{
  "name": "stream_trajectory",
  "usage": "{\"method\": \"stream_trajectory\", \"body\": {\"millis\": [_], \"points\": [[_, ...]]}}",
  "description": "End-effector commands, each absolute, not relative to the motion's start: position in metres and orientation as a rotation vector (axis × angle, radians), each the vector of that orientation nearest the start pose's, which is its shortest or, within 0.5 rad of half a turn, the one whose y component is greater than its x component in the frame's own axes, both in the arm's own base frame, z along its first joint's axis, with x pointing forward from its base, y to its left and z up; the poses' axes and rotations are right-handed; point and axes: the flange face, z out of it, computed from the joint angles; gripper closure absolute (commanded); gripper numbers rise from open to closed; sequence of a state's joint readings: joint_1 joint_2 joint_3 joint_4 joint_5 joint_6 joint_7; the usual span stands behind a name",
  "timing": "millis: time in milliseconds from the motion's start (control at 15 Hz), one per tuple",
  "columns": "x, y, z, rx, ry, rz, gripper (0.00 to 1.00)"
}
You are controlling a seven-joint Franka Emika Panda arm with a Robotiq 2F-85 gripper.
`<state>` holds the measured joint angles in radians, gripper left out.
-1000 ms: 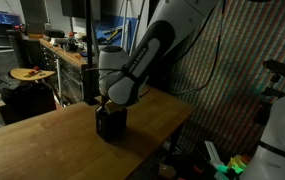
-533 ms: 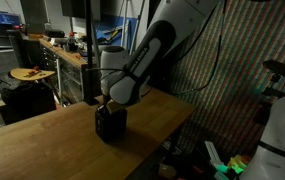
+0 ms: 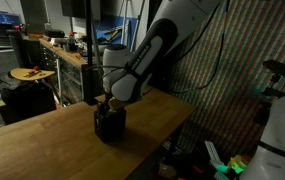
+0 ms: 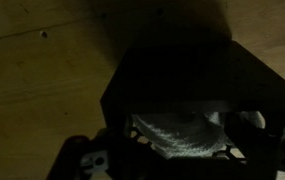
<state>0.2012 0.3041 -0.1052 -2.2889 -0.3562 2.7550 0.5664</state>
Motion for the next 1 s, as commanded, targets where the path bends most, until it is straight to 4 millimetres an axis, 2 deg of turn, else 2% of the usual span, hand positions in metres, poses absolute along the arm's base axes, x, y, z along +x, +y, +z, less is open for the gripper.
{"method": "stream_trajectory", "body": {"millis": [0,200,600,800,933], "points": [[0.538,0.067,0.254,-3.244,0.244,-0.383,0.26],[0.539,0.069,0.264,-3.244,0.236,-0.412,0.51],[0.540,0.077,0.277,-3.240,0.210,-0.443,0.94],[0.540,0.079,0.277,-3.236,0.206,-0.444,0.99],[0.540,0.079,0.276,-3.234,0.206,-0.443,0.96]]}}
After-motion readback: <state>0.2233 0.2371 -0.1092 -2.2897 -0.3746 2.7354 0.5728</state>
